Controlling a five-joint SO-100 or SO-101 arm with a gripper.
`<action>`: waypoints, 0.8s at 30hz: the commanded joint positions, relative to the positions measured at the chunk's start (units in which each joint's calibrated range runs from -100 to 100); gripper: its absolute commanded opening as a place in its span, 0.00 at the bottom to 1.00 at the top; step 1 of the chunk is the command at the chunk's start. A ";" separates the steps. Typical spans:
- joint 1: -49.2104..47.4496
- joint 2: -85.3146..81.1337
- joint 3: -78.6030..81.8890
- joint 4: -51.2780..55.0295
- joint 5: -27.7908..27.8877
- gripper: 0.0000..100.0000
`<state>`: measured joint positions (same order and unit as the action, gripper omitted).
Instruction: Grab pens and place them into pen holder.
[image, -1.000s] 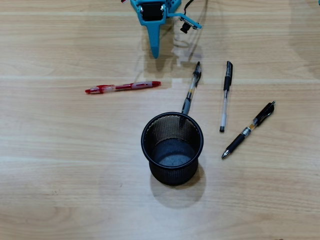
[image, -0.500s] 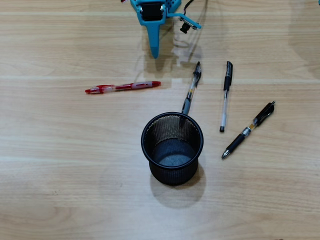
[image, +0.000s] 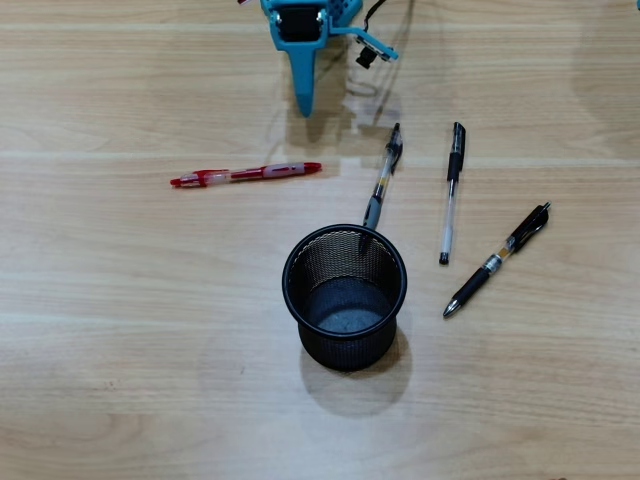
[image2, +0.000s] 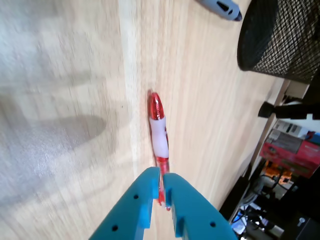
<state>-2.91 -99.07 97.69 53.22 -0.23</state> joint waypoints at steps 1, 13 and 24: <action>1.21 0.17 -4.93 0.59 -0.13 0.02; 3.04 21.66 -25.39 0.68 -0.24 0.02; 6.24 23.44 -27.56 0.50 -5.16 0.02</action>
<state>2.05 -76.81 74.27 53.65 -4.14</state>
